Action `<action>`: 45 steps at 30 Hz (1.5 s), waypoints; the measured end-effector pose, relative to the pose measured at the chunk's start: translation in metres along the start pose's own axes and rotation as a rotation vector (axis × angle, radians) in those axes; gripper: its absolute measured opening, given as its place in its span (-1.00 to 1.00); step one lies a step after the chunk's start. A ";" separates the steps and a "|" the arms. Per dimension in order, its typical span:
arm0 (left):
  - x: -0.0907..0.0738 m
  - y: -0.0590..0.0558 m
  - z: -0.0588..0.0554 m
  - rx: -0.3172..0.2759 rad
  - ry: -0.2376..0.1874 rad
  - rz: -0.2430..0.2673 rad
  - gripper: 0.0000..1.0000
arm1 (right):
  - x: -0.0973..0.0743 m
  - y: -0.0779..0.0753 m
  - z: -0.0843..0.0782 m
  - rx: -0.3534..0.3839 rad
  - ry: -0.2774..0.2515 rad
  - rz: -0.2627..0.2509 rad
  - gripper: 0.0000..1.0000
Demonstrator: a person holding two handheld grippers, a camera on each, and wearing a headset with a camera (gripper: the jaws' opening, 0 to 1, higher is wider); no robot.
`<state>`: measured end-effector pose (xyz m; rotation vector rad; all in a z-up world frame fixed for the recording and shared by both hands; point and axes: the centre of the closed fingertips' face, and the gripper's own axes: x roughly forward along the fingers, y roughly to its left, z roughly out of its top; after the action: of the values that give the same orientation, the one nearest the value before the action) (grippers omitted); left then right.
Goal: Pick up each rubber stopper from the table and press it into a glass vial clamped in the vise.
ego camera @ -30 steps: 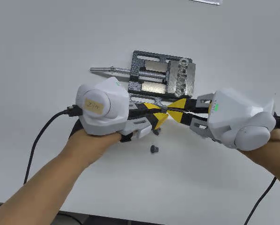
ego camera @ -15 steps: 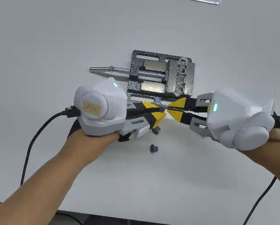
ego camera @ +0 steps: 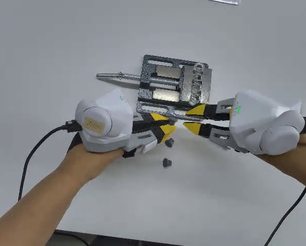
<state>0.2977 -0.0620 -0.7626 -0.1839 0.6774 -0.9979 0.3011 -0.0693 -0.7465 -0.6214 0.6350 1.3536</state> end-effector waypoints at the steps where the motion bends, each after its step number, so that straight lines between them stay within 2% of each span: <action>1: -0.001 0.000 0.000 0.013 -0.002 0.002 -0.92 | 0.000 0.000 0.000 0.002 0.000 0.005 -0.83; 3: -0.002 -0.001 0.001 0.062 -0.006 -0.003 -0.92 | -0.001 0.000 0.002 0.016 -0.005 0.023 -0.82; 8: -0.005 -0.008 0.004 0.116 -0.027 -0.025 -0.92 | -0.004 0.000 0.007 0.027 -0.013 0.055 -0.79; 14: -0.007 -0.013 0.011 0.241 -0.058 -0.032 -0.92 | -0.010 0.002 0.010 0.010 0.006 0.119 -0.77; 19: -0.008 -0.016 0.011 0.368 -0.052 -0.042 -0.92 | -0.012 0.006 0.010 -0.009 0.027 0.159 -0.76; 26: -0.009 -0.021 0.010 0.483 -0.072 -0.066 -0.92 | -0.014 0.009 0.014 -0.034 0.040 0.191 -0.75; 35: -0.008 -0.026 0.010 0.601 -0.097 -0.075 -0.92 | -0.019 0.017 0.017 -0.074 0.060 0.254 -0.73; 45: -0.010 -0.037 0.017 0.662 -0.126 -0.089 -0.92 | -0.022 0.023 0.018 -0.099 0.079 0.301 -0.72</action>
<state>0.2783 -0.0769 -0.7284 0.3044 0.2005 -1.2349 0.2771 -0.0687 -0.7193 -0.6806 0.7508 1.6553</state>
